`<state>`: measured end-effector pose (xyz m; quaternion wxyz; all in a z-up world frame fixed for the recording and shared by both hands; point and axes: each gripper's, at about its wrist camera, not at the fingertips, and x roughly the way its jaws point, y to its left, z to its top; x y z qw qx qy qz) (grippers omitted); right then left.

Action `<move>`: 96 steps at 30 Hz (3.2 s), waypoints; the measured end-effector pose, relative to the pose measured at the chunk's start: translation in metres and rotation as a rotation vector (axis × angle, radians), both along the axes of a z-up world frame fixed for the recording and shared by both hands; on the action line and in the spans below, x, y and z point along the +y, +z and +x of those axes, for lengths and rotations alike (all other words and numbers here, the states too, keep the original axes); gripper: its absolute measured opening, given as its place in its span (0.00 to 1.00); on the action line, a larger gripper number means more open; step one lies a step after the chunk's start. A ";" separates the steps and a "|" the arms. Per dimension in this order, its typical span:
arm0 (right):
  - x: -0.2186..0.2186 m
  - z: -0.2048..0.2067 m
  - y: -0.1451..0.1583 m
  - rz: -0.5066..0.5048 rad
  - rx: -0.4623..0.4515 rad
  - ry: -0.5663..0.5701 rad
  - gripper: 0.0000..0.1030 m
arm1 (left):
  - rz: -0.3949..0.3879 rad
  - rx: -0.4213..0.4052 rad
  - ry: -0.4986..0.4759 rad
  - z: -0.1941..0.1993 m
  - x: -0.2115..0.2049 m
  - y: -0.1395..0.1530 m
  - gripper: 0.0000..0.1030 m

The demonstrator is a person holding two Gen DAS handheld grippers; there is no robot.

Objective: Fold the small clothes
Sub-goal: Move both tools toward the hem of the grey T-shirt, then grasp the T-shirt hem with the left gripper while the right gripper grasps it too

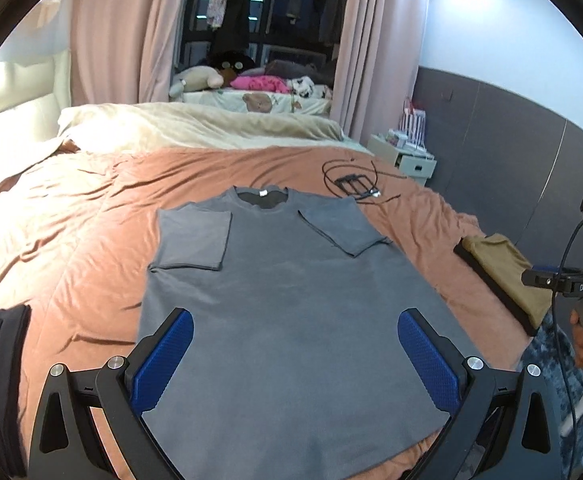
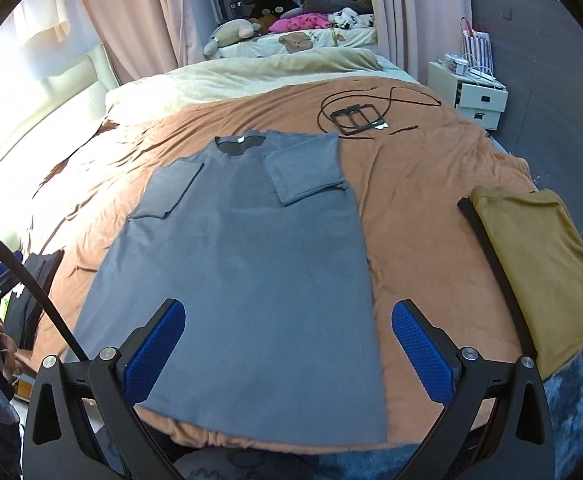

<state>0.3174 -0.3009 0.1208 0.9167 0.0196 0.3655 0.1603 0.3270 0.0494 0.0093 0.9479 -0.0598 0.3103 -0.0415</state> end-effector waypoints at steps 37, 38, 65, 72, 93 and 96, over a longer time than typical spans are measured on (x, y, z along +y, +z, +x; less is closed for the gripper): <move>-0.067 -0.070 -0.112 0.103 0.056 -0.009 0.76 | -0.252 0.098 0.256 -0.147 0.152 -0.095 0.70; -0.069 -0.067 -0.115 0.115 0.064 -0.009 0.74 | -0.258 0.119 0.263 -0.146 0.153 -0.103 0.66; -0.135 -0.008 -0.202 0.541 0.244 -0.089 0.51 | -0.568 0.344 0.355 -0.124 0.164 -0.203 0.52; -0.140 -0.013 -0.224 0.676 0.278 -0.073 0.51 | -0.664 0.341 0.375 -0.129 0.173 -0.206 0.52; -0.123 -0.001 -0.230 0.697 0.261 -0.128 0.31 | -0.743 0.304 0.502 -0.131 0.178 -0.215 0.38; -0.121 -0.004 -0.227 0.685 0.260 -0.135 0.28 | -0.788 0.285 0.493 -0.135 0.181 -0.219 0.38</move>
